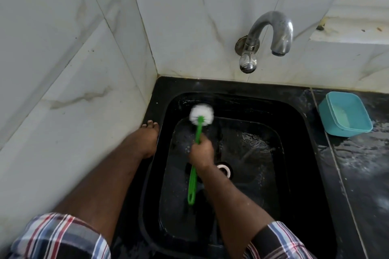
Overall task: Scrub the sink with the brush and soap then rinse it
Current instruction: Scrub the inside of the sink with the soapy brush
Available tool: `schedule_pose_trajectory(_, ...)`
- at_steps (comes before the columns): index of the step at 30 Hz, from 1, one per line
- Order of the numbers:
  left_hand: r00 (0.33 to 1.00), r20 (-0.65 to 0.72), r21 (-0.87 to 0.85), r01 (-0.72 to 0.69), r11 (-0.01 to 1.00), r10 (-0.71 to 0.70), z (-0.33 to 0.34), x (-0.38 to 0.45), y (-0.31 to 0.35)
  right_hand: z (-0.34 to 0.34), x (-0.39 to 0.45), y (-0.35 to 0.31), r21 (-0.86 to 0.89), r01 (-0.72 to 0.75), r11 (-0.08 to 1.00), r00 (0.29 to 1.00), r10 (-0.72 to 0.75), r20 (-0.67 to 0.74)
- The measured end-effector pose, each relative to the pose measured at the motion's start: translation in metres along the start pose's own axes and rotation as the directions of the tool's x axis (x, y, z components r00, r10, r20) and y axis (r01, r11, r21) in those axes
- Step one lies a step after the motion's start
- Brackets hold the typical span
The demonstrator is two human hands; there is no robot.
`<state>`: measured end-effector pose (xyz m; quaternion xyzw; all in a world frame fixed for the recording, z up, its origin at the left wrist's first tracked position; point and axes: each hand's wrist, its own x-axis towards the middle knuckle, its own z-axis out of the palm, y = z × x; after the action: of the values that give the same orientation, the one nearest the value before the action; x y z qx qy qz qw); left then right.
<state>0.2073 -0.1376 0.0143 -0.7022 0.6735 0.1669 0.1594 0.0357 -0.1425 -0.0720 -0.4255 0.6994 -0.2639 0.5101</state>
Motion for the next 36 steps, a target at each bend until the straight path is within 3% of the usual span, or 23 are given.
schedule_pose_trajectory(3,1.0,0.003,0.0,0.006,1.0,-0.006,-0.001,-0.001,0.001,-0.007,-0.021,0.0,-0.259,0.194,0.946,0.959,-0.128,0.252)
schedule_pose_trajectory(5,1.0,-0.006,0.005,0.004,1.0,-0.004,-0.001,0.001,0.002,-0.041,-0.027,0.013,-0.482,0.382,0.789,0.883,-0.158,0.441)
schedule_pose_trajectory(6,1.0,-0.009,0.009,0.005,1.0,-0.005,0.0,0.001,0.001,-0.063,-0.037,0.017,-0.527,0.45,0.721,0.833,-0.126,0.539)
schedule_pose_trajectory(8,1.0,-0.004,0.008,0.01,1.0,-0.01,0.0,0.001,0.001,-0.094,-0.061,0.023,-0.512,0.506,0.694,0.744,-0.051,0.666)
schedule_pose_trajectory(10,1.0,-0.007,0.017,0.007,1.0,-0.007,0.0,0.001,0.001,-0.094,-0.065,0.019,-0.447,0.474,0.759,0.755,-0.089,0.65)
schedule_pose_trajectory(13,1.0,-0.013,0.029,0.001,1.0,-0.001,0.0,-0.001,0.001,-0.068,-0.028,-0.008,-0.127,0.216,0.968,0.902,-0.147,0.407)
schedule_pose_trajectory(15,1.0,-0.01,0.03,0.007,1.0,-0.007,-0.001,-0.001,0.001,-0.052,-0.008,-0.024,0.06,0.108,0.992,0.952,-0.121,0.281)
schedule_pose_trajectory(18,1.0,-0.001,0.02,0.0,1.0,0.0,-0.002,0.0,0.001,-0.036,-0.027,-0.02,-0.103,0.195,0.975,0.945,-0.159,0.286)
schedule_pose_trajectory(21,1.0,0.011,0.039,0.006,0.999,-0.007,-0.004,0.0,0.002,-0.062,-0.065,0.014,-0.415,0.497,0.762,0.823,-0.262,0.504)
schedule_pose_trajectory(24,1.0,0.012,0.04,0.007,0.999,-0.007,-0.004,0.001,0.001,-0.115,-0.101,0.039,-0.376,0.7,0.607,0.618,-0.251,0.745)
schedule_pose_trajectory(26,1.0,0.016,0.05,0.004,0.999,-0.005,-0.003,0.0,0.001,-0.124,-0.11,0.046,-0.342,0.73,0.591,0.559,-0.229,0.797)
schedule_pose_trajectory(28,1.0,0.01,0.057,0.008,0.998,-0.009,-0.003,0.001,0.001,-0.116,-0.097,0.031,-0.348,0.722,0.598,0.59,-0.27,0.761)
schedule_pose_trajectory(31,1.0,0.018,0.042,0.016,0.999,-0.017,-0.005,0.001,0.003,-0.087,-0.043,-0.005,-0.375,0.512,0.773,0.821,-0.311,0.479)
schedule_pose_trajectory(33,1.0,0.014,0.038,0.021,0.999,-0.021,-0.005,0.001,0.003,-0.062,-0.015,-0.029,-0.191,0.296,0.936,0.925,-0.232,0.3)
schedule_pose_trajectory(34,1.0,0.018,0.037,0.021,0.999,-0.022,-0.005,0.0,0.003,-0.049,-0.012,-0.032,-0.132,0.25,0.959,0.938,-0.206,0.28)
schedule_pose_trajectory(36,1.0,0.02,0.039,0.017,0.999,-0.018,-0.005,-0.001,0.003,-0.035,-0.031,-0.018,-0.206,0.305,0.93,0.913,-0.224,0.341)
